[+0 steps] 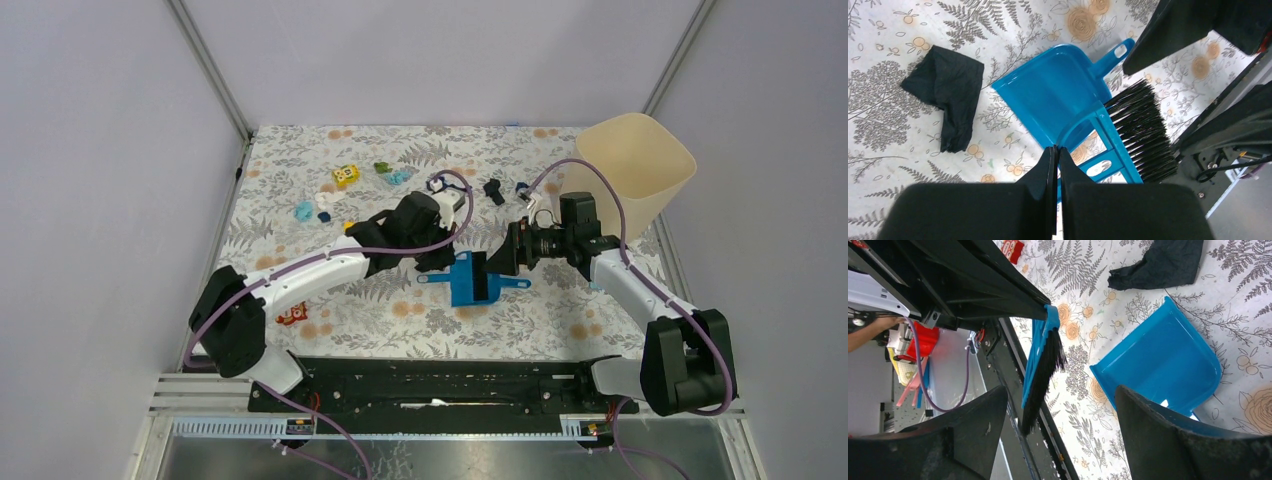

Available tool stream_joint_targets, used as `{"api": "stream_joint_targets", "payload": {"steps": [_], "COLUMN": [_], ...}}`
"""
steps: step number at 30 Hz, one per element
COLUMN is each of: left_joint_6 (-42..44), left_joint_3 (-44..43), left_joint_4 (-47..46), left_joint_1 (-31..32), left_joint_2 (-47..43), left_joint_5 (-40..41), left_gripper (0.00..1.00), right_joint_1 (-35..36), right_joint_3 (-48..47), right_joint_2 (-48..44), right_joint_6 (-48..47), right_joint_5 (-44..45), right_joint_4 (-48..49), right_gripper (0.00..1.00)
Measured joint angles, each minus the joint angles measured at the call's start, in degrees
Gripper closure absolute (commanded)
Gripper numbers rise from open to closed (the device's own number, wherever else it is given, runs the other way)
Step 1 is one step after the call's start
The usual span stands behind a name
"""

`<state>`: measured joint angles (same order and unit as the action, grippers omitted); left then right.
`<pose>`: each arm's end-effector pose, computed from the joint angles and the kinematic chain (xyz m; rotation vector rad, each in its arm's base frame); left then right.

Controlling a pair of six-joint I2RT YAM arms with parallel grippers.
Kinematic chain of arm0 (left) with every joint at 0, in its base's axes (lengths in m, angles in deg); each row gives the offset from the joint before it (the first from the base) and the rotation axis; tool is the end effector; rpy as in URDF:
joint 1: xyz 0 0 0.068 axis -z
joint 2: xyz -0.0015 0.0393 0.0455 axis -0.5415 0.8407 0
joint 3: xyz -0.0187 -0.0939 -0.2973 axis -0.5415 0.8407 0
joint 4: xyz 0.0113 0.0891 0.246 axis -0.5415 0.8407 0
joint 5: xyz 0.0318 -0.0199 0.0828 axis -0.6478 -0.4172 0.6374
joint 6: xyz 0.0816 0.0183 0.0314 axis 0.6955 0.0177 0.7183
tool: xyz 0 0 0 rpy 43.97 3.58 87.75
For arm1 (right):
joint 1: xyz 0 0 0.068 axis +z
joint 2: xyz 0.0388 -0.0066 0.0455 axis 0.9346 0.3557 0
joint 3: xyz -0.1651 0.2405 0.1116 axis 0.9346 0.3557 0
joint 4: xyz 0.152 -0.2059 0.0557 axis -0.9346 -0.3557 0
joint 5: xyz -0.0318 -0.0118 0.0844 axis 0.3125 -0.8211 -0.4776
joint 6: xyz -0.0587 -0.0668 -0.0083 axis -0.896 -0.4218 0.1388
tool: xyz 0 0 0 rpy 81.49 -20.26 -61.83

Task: Sweep away the paper scraps from the table

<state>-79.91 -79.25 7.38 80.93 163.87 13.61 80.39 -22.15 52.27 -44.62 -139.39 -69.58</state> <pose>0.2363 -0.2797 0.2816 0.6813 2.3088 -0.7288 0.2485 0.1186 0.2590 -0.6786 2.0314 1.2848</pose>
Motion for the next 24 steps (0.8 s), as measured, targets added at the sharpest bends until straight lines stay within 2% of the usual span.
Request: {"api": "stream_joint_targets", "payload": {"steps": [10,12,15,18,19,20,21,23,24], "left_joint_6": [-5.2,-6.0,-7.0,-7.7,-7.7,-7.8,-8.1,-8.5,-8.7], "left_joint_3": [-0.7,-0.7,-0.7,-0.7,-0.5,-0.2,0.4,1.9,2.9], "left_joint_4": [-4.8,-5.6,-6.9,-7.9,-8.1,-8.5,-9.0,-10.3,-10.9], "left_joint_1": [1.4,1.6,1.8,1.9,1.9,1.9,1.9,1.9,1.9], "left_joint_2": [0.9,0.9,0.9,0.8,0.7,0.3,-0.2,-1.5,-2.6], "left_joint_5": [-1.3,-1.8,-2.4,-3.1,-3.3,-3.4,-3.4,-3.1,-2.9], "left_gripper": [1.00,1.00,1.00,0.97,0.84,0.62,0.49,0.32,0.27], "right_joint_1": [0.0,0.0,0.0,0.0,0.0,-0.1,-0.1,-0.2,-0.2], "right_joint_3": [0.7,0.7,0.7,0.7,0.7,0.7,0.7,0.7,0.7], "right_joint_2": [0.0,0.0,0.2,0.3,0.3,0.4,0.5,0.7,0.8], "right_joint_6": [2.9,3.1,3.3,3.8,3.9,3.8,3.9,3.7,3.7], "right_joint_5": [-1.6,-2.8,-4.3,-5.7,-6.0,-6.3,-7.0,-8.1,-8.7], "right_joint_4": [3.0,3.3,3.7,4.0,4.0,4.0,4.1,4.2,4.1], "right_gripper": [0.38,0.49,0.76,0.92,0.96,1.00,1.00,1.00,1.00]}}
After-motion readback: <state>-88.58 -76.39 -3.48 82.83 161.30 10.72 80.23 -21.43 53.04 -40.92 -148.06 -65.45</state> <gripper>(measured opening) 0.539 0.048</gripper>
